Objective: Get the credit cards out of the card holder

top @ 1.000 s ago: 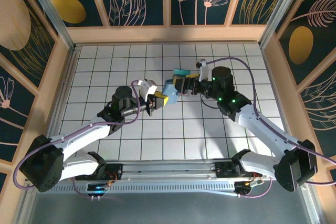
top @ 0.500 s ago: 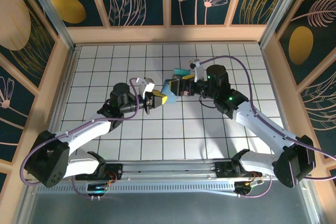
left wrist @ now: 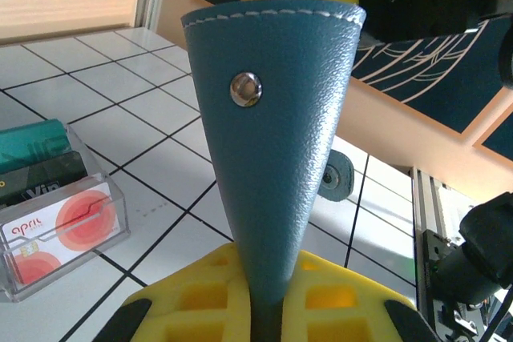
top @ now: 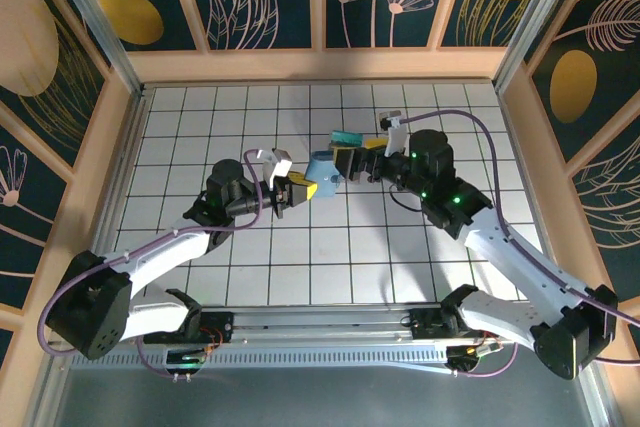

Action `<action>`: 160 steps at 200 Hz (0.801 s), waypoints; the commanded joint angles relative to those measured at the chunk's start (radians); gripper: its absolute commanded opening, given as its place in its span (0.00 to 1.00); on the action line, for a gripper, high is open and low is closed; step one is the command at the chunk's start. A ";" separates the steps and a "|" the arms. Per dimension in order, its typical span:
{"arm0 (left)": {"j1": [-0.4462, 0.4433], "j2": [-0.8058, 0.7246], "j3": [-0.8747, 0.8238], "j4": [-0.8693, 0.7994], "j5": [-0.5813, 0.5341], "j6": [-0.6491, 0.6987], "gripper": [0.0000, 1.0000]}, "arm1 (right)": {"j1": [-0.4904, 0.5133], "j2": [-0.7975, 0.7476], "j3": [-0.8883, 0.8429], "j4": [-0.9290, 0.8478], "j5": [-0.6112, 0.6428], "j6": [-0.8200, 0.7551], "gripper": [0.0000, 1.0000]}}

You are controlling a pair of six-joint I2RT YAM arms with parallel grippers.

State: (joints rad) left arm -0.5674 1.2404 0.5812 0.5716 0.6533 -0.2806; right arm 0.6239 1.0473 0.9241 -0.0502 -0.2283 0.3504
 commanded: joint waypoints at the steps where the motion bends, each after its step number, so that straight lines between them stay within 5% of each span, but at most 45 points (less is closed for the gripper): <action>1: 0.009 -0.019 0.003 0.063 0.004 0.014 0.00 | 0.014 0.003 -0.011 -0.006 -0.003 0.015 0.99; 89: 0.027 0.009 0.018 0.143 0.009 -0.045 0.00 | 0.081 0.118 0.002 -0.067 0.042 0.007 0.97; 160: 0.046 0.007 0.024 0.143 0.031 -0.046 0.00 | 0.068 0.115 -0.002 -0.097 0.111 0.013 0.63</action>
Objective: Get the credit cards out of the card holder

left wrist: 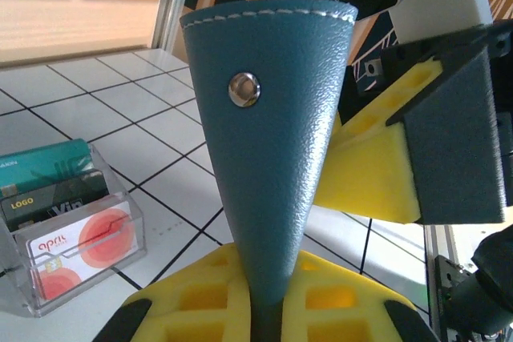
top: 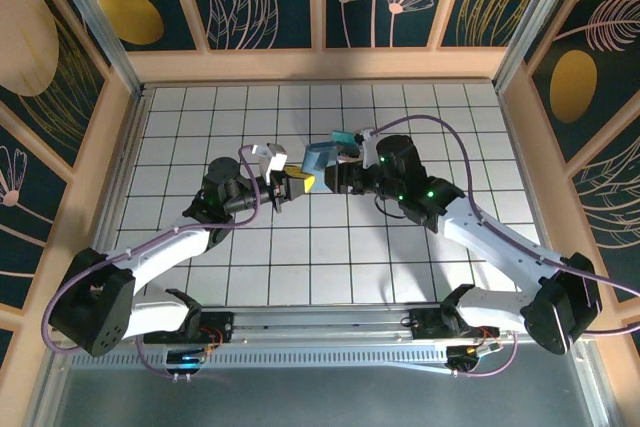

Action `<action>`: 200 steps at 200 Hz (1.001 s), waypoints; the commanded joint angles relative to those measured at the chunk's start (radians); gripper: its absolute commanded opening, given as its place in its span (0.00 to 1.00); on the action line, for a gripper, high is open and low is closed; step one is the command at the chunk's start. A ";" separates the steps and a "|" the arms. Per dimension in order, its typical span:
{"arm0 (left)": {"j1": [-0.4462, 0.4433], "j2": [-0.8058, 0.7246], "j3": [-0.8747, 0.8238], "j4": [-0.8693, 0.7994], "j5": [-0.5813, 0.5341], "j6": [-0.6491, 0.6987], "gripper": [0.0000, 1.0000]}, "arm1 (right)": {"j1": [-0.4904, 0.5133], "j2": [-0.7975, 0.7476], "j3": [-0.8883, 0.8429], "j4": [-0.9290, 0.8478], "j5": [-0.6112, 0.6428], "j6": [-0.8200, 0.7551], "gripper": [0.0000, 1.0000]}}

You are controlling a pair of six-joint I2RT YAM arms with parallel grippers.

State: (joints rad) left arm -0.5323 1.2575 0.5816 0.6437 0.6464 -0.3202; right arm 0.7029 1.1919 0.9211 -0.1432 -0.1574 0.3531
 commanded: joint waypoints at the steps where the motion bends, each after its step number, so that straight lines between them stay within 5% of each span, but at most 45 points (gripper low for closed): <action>1: 0.011 -0.010 0.023 0.071 0.039 -0.006 0.00 | -0.012 -0.030 0.001 -0.003 0.039 0.010 0.62; 29: 0.018 -0.019 0.019 0.069 0.073 -0.002 0.00 | -0.057 -0.053 -0.023 0.047 -0.025 0.016 0.53; 200: 0.024 0.033 0.104 0.123 0.339 -0.101 0.00 | -0.225 -0.085 -0.251 0.545 -0.644 0.036 0.35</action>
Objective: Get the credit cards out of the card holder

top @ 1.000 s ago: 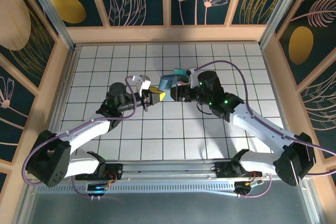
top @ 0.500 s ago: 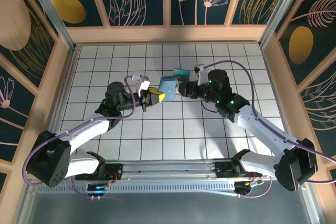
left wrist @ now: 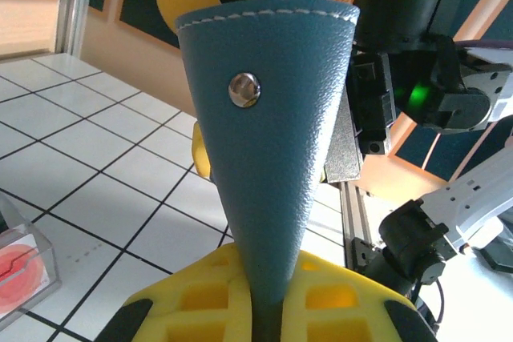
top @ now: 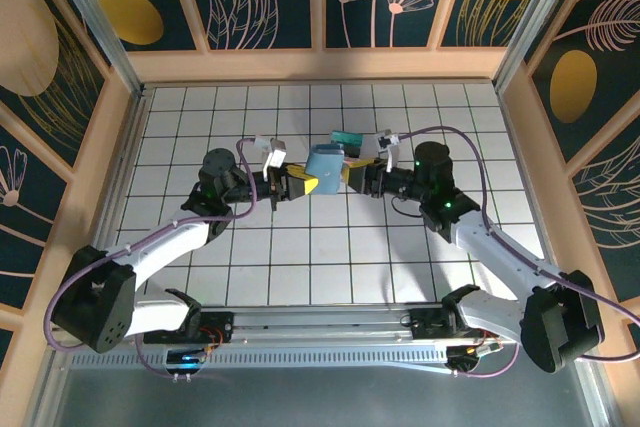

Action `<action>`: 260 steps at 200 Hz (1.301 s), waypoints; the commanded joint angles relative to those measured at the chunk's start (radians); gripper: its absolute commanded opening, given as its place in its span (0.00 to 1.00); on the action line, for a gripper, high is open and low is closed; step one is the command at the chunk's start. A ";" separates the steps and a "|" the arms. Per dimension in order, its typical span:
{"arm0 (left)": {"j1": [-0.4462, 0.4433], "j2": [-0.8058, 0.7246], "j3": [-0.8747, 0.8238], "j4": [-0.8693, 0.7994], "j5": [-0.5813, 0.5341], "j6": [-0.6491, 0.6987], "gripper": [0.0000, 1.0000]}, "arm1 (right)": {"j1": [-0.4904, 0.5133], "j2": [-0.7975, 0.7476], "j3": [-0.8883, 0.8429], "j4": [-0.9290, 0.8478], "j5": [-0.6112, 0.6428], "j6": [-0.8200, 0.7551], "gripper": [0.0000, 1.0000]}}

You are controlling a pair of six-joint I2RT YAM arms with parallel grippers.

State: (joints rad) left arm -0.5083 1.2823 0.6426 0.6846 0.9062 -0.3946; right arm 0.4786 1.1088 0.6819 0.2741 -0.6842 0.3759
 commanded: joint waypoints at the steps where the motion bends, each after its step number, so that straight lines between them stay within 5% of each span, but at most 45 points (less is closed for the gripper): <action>1: 0.000 0.008 0.044 0.082 0.080 -0.027 0.00 | -0.001 -0.001 -0.012 0.131 -0.119 0.013 0.35; 85: 0.001 -0.017 0.037 0.089 0.098 -0.041 0.00 | 0.010 0.028 -0.042 0.263 -0.205 0.035 0.27; 152: -0.001 -0.009 0.018 0.130 0.096 -0.069 0.00 | 0.040 0.070 -0.032 0.327 -0.248 0.046 0.07; 162: 0.000 -0.009 0.016 0.124 0.086 -0.070 0.00 | 0.040 0.066 -0.030 0.327 -0.249 0.043 0.00; 206: 0.000 -0.037 -0.003 0.082 -0.014 -0.088 0.00 | 0.040 -0.001 -0.026 0.227 -0.173 -0.001 0.00; 237: 0.000 -0.046 0.002 0.045 -0.062 -0.098 0.29 | 0.040 -0.040 -0.014 0.151 -0.114 -0.011 0.00; 260: -0.001 -0.023 0.012 0.054 -0.047 -0.125 0.33 | 0.043 -0.045 0.006 0.105 -0.086 -0.009 0.00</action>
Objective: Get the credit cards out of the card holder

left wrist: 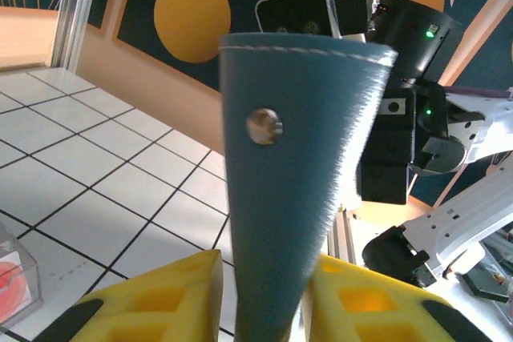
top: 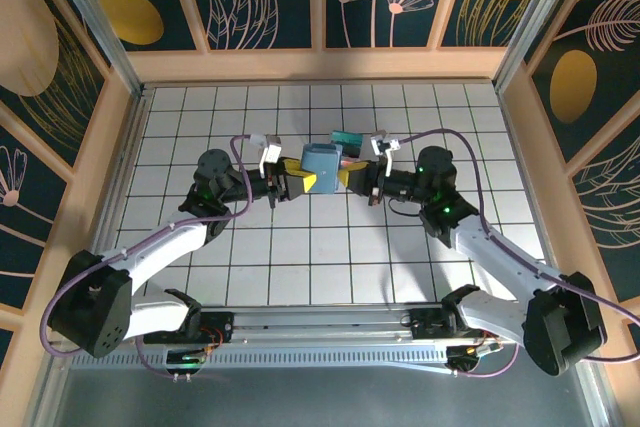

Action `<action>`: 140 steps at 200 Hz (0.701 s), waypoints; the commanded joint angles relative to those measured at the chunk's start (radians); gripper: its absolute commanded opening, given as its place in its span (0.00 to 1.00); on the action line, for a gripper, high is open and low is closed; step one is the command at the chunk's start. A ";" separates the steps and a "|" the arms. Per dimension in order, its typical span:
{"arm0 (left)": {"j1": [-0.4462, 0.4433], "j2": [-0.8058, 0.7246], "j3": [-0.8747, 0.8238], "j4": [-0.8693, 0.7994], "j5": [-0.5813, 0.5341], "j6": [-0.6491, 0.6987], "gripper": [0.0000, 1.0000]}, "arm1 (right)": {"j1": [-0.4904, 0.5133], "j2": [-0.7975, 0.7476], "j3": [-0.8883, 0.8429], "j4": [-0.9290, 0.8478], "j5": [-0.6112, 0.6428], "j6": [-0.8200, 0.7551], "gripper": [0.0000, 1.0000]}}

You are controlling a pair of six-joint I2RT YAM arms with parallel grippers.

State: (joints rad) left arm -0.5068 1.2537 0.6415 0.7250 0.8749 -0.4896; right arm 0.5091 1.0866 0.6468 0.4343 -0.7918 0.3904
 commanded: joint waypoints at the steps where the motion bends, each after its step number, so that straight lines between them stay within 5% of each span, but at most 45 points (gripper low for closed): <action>1: -0.002 0.007 0.014 0.015 -0.016 -0.031 0.34 | 0.013 -0.022 0.041 -0.057 0.022 -0.024 0.00; 31: -0.002 0.052 0.042 0.014 -0.002 -0.059 0.58 | 0.019 -0.022 0.067 -0.116 0.076 -0.023 0.00; 45: -0.002 0.072 0.055 0.002 -0.003 -0.067 0.92 | 0.023 -0.022 0.079 -0.150 0.107 -0.024 0.00; 54: -0.002 0.084 0.061 0.002 -0.001 -0.074 0.98 | 0.025 -0.023 0.085 -0.167 0.123 -0.025 0.00; 140: -0.015 0.138 0.072 0.024 -0.087 -0.116 0.99 | 0.032 0.014 0.145 -0.265 0.237 0.013 0.00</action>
State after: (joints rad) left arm -0.5129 1.3926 0.6987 0.7181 0.8337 -0.5896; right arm 0.5331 1.0878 0.7380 0.1806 -0.5980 0.3836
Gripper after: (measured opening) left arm 0.988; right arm 0.071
